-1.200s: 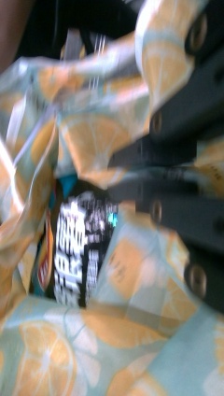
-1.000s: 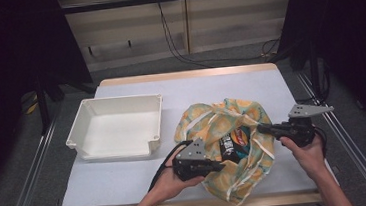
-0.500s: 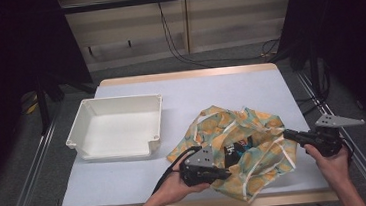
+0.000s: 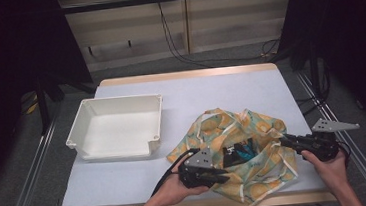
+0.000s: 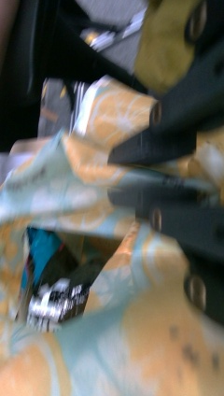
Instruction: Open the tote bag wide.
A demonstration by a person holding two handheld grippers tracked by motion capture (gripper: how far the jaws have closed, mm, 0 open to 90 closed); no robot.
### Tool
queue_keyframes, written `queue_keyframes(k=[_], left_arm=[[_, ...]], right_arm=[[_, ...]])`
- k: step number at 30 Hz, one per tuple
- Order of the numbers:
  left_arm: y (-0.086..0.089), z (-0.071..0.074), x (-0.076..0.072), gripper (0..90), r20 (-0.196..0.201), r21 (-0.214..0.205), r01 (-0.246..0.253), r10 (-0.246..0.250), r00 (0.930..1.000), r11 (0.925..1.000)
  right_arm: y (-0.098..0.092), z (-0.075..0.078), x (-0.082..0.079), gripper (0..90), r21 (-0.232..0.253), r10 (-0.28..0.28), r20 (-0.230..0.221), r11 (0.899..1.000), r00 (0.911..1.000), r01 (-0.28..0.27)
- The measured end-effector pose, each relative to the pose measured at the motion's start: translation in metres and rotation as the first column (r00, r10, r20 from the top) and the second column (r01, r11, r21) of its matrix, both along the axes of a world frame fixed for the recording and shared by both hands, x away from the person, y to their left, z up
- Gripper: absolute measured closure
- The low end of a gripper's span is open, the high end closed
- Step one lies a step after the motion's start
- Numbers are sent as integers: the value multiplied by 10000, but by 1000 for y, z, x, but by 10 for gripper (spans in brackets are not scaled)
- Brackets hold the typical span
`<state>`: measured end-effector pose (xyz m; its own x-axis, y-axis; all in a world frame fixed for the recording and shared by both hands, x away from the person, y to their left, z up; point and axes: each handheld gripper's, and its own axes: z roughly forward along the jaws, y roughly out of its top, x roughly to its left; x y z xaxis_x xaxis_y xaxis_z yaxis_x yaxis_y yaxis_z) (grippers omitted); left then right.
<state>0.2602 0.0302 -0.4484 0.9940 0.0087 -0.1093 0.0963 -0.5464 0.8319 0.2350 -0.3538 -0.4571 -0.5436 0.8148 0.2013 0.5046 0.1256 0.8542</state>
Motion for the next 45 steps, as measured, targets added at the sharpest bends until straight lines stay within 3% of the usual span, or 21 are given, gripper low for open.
queue_keyframes(k=[6,8,12,16,18,22,24,25,28,29,31,35,38,39,40,45], left_arm=[[7,9,1,638,-109,-453,-194,190,9998,9988],[9,12,1,605,-309,-736,-335,313,9990,9967],[15,21,-2,547,-166,-858,-422,410,9990,9954],[22,32,-1,536,-123,-1177,-576,565,9983,9914],[24,39,3,553,-81,-1312,-744,739,9972,9886],[25,54,18,582,-26,-1926,-1093,1109,9938,9752],[23,56,23,582,-88,-2023,-1174,1180,9930,9723],[19,60,35,581,-121,-2012,-1398,1403,9900,9695],[11,61,50,556,-122,-1850,-1603,1608,9869,9696],[2,59,62,528,-141,-1646,-1775,1777,9840,9703],[-5,58,73,504,-195,-1510,-1961,1954,9805,9689],[-22,49,88,477,-197,-876,-2086,2076,9780,9741],[-32,39,90,443,-133,-343,-1897,1894,9818,9812],[-32,39,90,432,-133,-343,-1897,1894,9818,9812],[-39,35,87,417,188,-2,-1782,1782,9838,9840],[-48,29,84,349,500,362,-1498,1479,9877,9881]], right_arm=[[-2,16,-9,534,183,-224,491,9996,9985,215],[-1,21,-13,489,231,-173,643,9996,9978,159],[6,35,-23,428,270,104,926,9996,9957,-129],[14,44,-29,428,335,473,1053,9981,9933,-510],[19,45,-30,473,286,853,1014,9957,9912,-886],[33,44,-28,535,198,1556,815,9873,9845,-1577],[43,43,-24,536,108,1820,714,9830,9807,-1832],[47,43,-22,541,94,1972,670,9801,9781,-1982],[57,41,-19,552,-25,2228,543,9748,9734,-2230],[66,38,-15,569,-146,2537,410,9673,9664,-2533],[73,34,-13,579,-193,2677,244,9634,9632,-2673],[81,21,-11,597,-369,3009,-162,9528,9535,-3013],[81,15,-11,609,-370,2983,-340,9534,9539,-2995],[81,15,-11,609,-370,2983,-340,9534,9539,-2995],[81,13,-12,623,-313,2987,-380,9534,9536,-2999],[81,13,-16,651,-342,3119,-348,9491,9495,-3130]])
